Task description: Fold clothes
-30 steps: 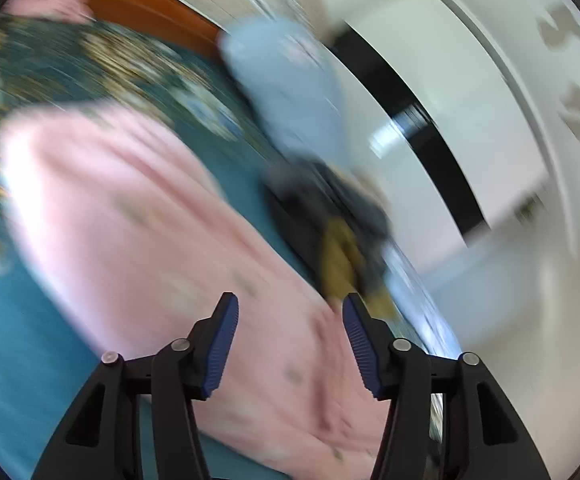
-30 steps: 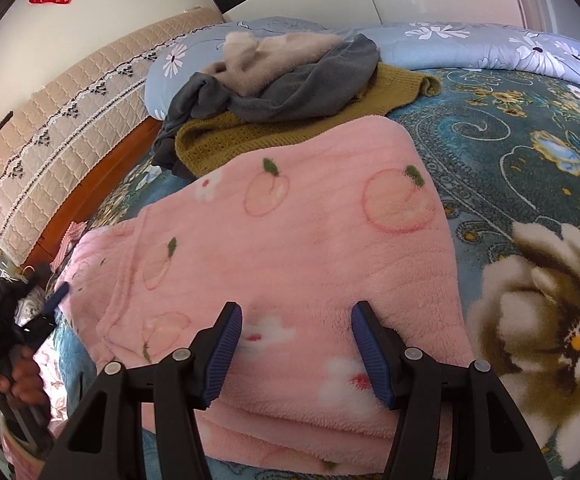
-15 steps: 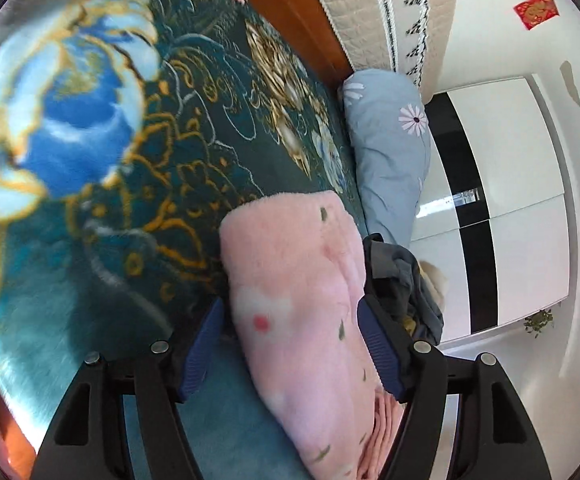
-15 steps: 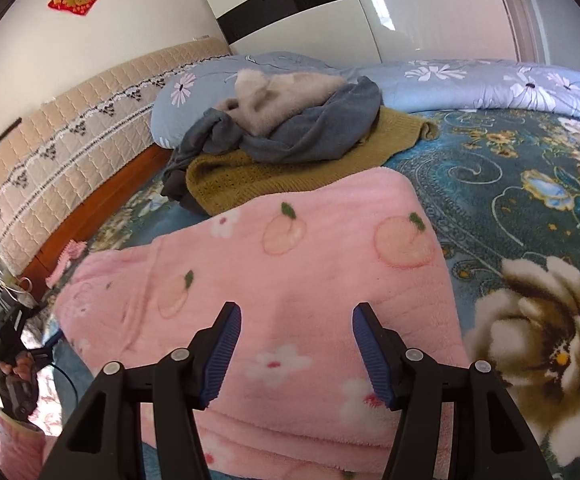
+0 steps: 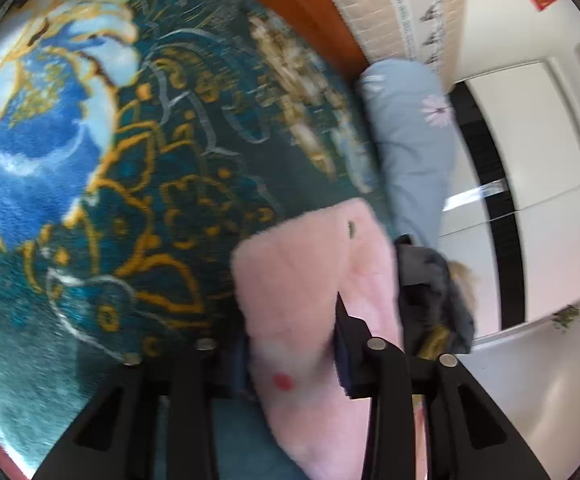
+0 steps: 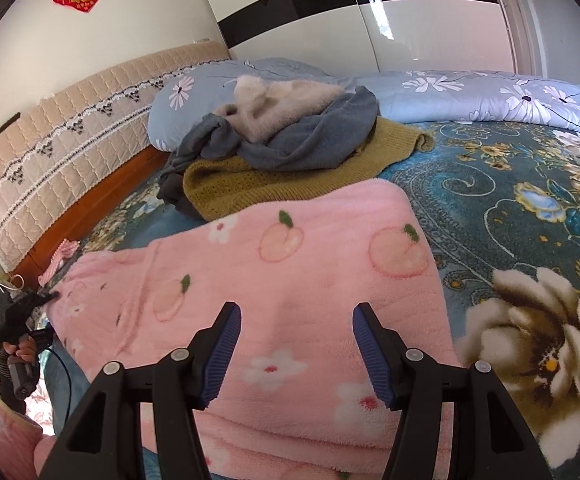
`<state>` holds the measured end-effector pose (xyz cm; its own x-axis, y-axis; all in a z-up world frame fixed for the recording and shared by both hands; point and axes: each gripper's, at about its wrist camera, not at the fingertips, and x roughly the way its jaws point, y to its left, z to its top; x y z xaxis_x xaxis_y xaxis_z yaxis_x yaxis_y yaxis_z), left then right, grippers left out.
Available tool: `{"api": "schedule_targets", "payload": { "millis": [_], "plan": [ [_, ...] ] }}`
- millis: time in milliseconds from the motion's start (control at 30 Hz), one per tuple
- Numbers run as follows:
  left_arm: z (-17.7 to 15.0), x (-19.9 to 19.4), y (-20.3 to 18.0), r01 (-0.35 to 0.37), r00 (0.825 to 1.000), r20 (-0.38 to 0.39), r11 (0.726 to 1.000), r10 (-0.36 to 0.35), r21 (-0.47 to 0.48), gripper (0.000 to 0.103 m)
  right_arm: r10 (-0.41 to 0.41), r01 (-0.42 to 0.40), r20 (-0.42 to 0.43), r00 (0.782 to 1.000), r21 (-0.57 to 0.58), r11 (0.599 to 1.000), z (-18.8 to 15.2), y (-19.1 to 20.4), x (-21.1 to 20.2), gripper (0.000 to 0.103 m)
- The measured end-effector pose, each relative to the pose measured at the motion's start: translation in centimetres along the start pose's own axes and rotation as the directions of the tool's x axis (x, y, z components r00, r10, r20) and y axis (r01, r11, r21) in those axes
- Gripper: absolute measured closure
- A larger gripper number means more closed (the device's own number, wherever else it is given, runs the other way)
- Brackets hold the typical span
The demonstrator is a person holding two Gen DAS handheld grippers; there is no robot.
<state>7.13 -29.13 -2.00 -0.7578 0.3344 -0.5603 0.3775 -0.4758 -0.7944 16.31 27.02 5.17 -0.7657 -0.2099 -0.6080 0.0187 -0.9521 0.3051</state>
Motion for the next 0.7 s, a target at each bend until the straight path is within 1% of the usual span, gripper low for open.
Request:
{"api": "schedule_targets", "payload": {
  "millis": [67,100,167,200,267,333,367,433,467,500,533,600,667,700],
  "plan": [
    [0.2,-0.2,0.2,-0.020,0.999,-0.037,1.000,0.020,-0.024,0.072,0.014,-0.014,-0.004,1.000,0.012,1.000,0.1,-0.2,-0.1,0.041],
    [0.5,-0.3,-0.1,-0.044,0.997,-0.059,0.999,0.043,-0.027,0.074,0.026,-0.025,-0.009,1.000,0.022,0.999,0.2,-0.3,-0.1,0.041],
    [0.9,-0.5,-1.0,-0.091,0.991,-0.102,0.996,0.088,-0.022,0.076,0.056,-0.055,-0.021,0.998,0.045,0.997,0.4,-0.6,-0.1,0.041],
    [1.0,-0.8,-1.7,-0.114,0.984,-0.137,0.993,0.110,-0.023,0.076,0.073,-0.071,-0.029,0.997,0.055,0.996,0.5,-0.7,-0.1,0.041],
    [1.3,-1.4,-2.6,-0.100,0.982,-0.168,0.994,0.090,-0.052,0.078,0.100,-0.098,-0.042,0.994,0.053,0.994,1.1,-0.8,-0.2,0.041],
    [1.5,-2.6,-4.4,-0.048,0.986,-0.162,0.998,0.040,-0.047,0.078,0.105,-0.105,-0.041,0.994,0.016,0.994,1.5,-0.8,-0.5,0.040],
    [1.3,-3.6,-6.3,-0.052,0.989,-0.140,0.999,0.053,0.010,0.078,0.107,-0.107,-0.040,0.993,-0.004,0.994,1.7,-0.8,-0.7,0.040],
    [0.4,-4.8,-9.9,-0.091,0.991,-0.085,0.986,0.103,0.142,0.078,0.096,-0.097,-0.026,0.995,-0.037,0.995,1.8,-0.9,-0.9,0.039],
    [-0.4,-5.3,-11.9,-0.112,0.991,-0.051,0.970,0.126,0.214,0.078,0.098,-0.098,-0.017,0.995,-0.034,0.995,1.7,-1.2,-1.0,0.039],
    [-1.9,-5.8,-14.6,-0.138,0.989,-0.007,0.940,0.147,0.313,0.078,0.102,-0.102,-0.008,0.995,-0.026,0.994,1.6,-1.6,-1.0,0.039],
    [-3.3,-6.3,-17.3,-0.165,0.986,0.039,0.899,0.163,0.406,0.078,0.112,-0.112,-0.011,0.994,-0.009,0.994,1.5,-2.0,-0.9,0.038],
    [-5.8,-6.3,-21.8,-0.159,0.987,0.086,0.830,0.134,0.534,0.078,0.130,-0.130,-0.010,0.991,0.025,0.991,1.6,-2.7,-0.8,0.038],
    [-8.3,-6.3,-26.4,-0.156,0.987,0.127,0.742,0.097,0.652,0.078,0.138,-0.139,0.020,0.990,0.043,0.989,1.8,-3.2,-1.3,0.038],
    [-10.5,-6.2,-28.9,-0.131,0.990,0.127,0.684,0.055,0.718,0.078,0.139,-0.141,0.035,0.990,0.049,0.989,1.9,-3.4,-1.6,0.038]
  ]
}}
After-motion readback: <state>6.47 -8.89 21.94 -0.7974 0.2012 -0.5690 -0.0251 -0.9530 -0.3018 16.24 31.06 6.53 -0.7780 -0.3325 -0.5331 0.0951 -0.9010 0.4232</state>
